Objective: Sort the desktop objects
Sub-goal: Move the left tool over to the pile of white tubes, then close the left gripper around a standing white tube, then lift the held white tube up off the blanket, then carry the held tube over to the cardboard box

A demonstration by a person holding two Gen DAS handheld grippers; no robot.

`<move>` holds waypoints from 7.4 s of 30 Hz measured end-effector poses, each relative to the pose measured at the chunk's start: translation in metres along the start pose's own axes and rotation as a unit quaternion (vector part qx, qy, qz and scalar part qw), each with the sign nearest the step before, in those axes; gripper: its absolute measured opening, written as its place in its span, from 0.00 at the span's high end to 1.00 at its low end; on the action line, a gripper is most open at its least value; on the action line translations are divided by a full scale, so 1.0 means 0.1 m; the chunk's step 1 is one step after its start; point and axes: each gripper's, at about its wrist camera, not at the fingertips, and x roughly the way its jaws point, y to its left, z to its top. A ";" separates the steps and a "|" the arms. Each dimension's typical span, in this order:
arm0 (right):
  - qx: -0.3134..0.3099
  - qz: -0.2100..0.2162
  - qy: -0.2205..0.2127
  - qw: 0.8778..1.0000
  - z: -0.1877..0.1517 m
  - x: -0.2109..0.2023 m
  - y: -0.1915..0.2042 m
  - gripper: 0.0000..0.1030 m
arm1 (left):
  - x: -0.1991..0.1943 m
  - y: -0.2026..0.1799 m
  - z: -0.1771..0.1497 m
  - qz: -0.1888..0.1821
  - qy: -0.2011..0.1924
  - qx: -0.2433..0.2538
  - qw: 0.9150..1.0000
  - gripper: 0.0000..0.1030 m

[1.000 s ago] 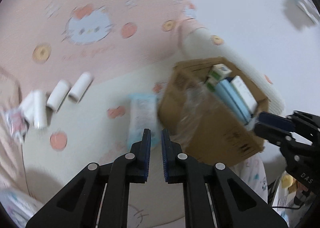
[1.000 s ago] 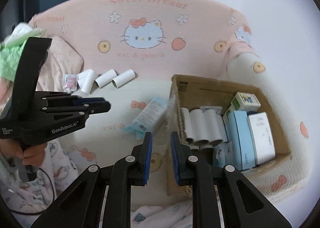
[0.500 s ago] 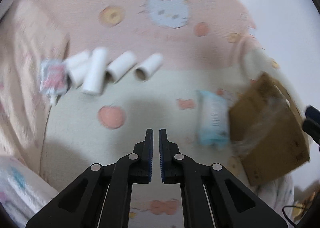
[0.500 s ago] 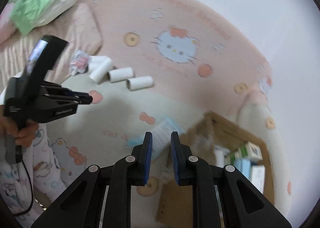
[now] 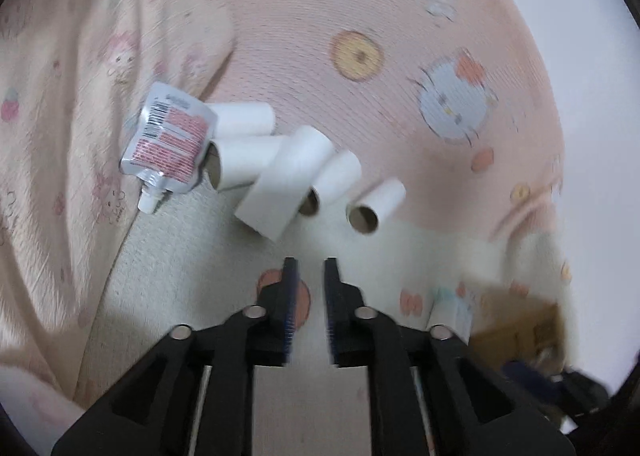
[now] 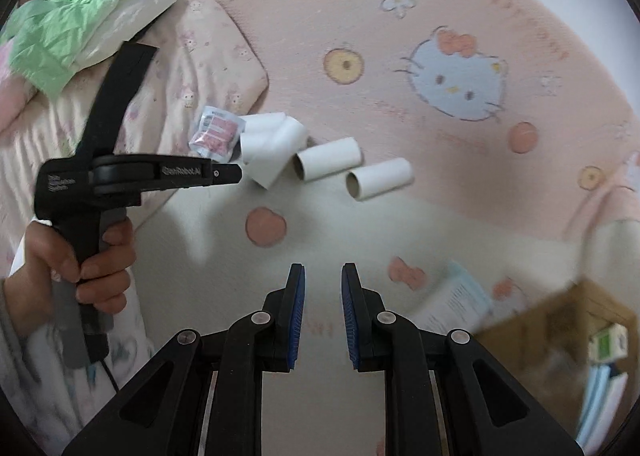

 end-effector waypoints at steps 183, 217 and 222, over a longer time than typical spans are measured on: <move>0.193 0.027 -0.068 0.978 -0.51 -1.23 -0.95 0.58 | -0.59 -2.59 -0.76 -0.178 0.139 0.253 0.941 0.55; 0.284 -0.002 -0.089 0.955 -1.08 -1.72 -2.58 0.58 | 0.04 -4.31 -1.35 -0.163 0.185 0.355 0.902 0.55; 0.292 0.013 -0.066 0.954 -1.16 -1.60 -2.76 0.58 | 0.30 -4.29 -1.36 -0.150 0.219 0.325 0.908 0.55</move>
